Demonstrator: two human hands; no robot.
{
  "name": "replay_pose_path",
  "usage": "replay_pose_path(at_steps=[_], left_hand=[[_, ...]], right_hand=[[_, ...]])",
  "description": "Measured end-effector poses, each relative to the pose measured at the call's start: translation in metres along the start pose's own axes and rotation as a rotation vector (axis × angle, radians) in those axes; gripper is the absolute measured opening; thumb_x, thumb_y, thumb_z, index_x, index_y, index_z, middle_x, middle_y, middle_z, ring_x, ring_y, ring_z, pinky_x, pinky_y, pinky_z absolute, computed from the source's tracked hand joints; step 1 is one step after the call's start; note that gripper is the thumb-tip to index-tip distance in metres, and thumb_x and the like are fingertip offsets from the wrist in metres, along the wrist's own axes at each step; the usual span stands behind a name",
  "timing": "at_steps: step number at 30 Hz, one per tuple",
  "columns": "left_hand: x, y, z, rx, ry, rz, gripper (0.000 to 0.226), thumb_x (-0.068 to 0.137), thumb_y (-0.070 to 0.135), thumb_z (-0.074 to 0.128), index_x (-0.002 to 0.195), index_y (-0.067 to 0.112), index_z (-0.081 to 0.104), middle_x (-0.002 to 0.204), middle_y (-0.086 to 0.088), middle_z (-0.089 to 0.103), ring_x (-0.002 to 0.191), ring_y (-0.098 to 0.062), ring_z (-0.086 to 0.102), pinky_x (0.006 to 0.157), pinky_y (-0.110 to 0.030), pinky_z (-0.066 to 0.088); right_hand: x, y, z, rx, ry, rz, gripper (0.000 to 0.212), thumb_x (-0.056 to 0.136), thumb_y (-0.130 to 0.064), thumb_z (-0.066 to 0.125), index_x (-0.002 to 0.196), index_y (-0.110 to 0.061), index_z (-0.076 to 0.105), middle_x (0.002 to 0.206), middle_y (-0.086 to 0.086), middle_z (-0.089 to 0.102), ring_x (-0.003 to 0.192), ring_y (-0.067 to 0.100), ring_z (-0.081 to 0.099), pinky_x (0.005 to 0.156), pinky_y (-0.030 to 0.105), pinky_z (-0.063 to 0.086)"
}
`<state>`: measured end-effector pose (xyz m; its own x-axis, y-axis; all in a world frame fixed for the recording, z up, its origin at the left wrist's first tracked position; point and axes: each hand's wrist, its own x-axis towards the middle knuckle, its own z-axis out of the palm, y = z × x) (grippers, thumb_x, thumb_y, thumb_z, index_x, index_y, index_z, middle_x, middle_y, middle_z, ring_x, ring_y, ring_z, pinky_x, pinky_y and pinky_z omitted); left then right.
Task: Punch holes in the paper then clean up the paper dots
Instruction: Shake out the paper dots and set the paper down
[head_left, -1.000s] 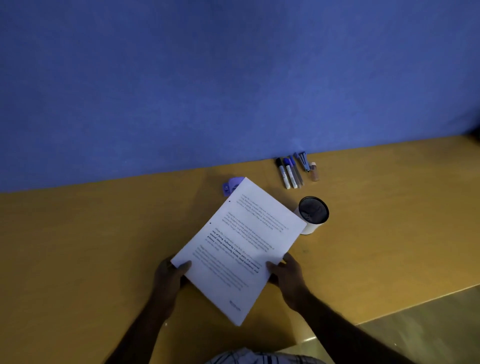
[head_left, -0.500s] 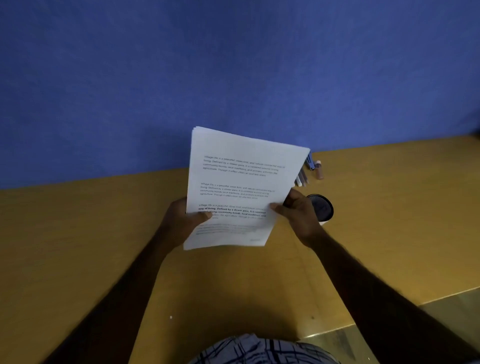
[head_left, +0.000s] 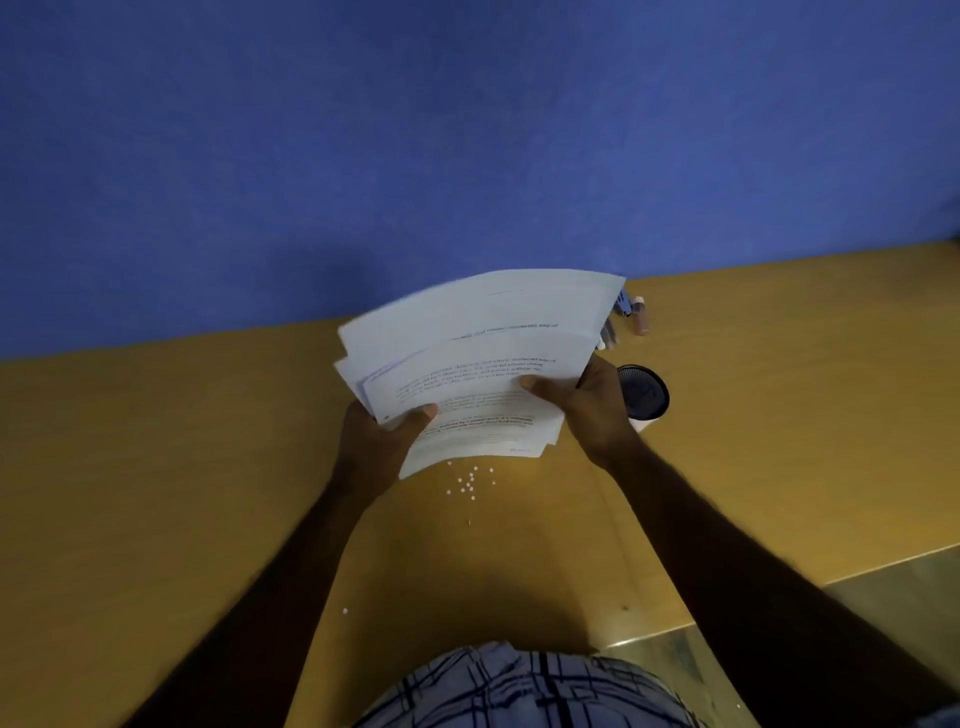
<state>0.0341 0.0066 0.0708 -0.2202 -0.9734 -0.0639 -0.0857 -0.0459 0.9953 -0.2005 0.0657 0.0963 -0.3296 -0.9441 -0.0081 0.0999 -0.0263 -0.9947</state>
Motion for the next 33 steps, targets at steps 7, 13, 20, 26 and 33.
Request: replay_pose_path(at_steps=[7,13,20,26,33], left_hand=[[-0.013,-0.023,0.006,0.069,0.027,-0.05,0.043,0.076,0.018,0.081,0.114,0.023,0.063,0.106,0.01,0.07,0.094,-0.008,0.07,0.073,-0.037,0.062],[-0.01,-0.017,0.006,0.09,0.053,-0.002,0.044,0.073,0.029,0.082,0.113,0.026,0.063,0.103,0.016,0.07,0.093,-0.003,0.07,0.06,-0.018,0.057],[-0.014,-0.03,0.011,0.099,-0.006,-0.088,0.037,0.077,0.019,0.08,0.111,0.02,0.065,0.105,0.005,0.072,0.091,-0.015,0.072,0.067,-0.034,0.062],[-0.02,-0.034,0.013,0.102,0.012,-0.053,0.033,0.082,0.016,0.075,0.113,0.018,0.065,0.107,0.005,0.071,0.096,-0.01,0.07,0.074,-0.031,0.061],[-0.019,-0.005,0.007,-0.088,0.105,0.039,0.031,0.08,0.02,0.077,0.108,0.031,0.069,0.107,0.013,0.073,0.1,-0.007,0.069,0.068,-0.019,0.057]], right_hand=[[-0.013,0.016,0.004,-0.1,-0.042,-0.012,0.05,0.077,0.003,0.077,0.098,-0.041,0.073,0.106,-0.011,0.074,0.1,0.016,0.07,0.081,0.033,0.059],[-0.014,0.019,-0.002,-0.09,-0.025,-0.025,0.044,0.079,-0.004,0.078,0.101,-0.042,0.073,0.113,-0.002,0.073,0.102,0.022,0.07,0.085,0.043,0.059],[-0.024,0.045,-0.001,-0.153,0.007,0.071,0.045,0.078,-0.002,0.078,0.095,-0.044,0.072,0.108,-0.008,0.072,0.102,0.014,0.068,0.088,0.047,0.057],[-0.026,0.053,-0.004,-0.145,-0.055,0.102,0.055,0.076,-0.007,0.079,0.103,-0.053,0.067,0.113,-0.01,0.071,0.108,0.015,0.066,0.09,0.044,0.057],[-0.023,0.059,-0.017,0.072,0.084,0.276,0.056,0.077,-0.012,0.08,0.127,-0.015,0.056,0.123,0.006,0.067,0.114,0.025,0.063,0.093,0.045,0.052]])
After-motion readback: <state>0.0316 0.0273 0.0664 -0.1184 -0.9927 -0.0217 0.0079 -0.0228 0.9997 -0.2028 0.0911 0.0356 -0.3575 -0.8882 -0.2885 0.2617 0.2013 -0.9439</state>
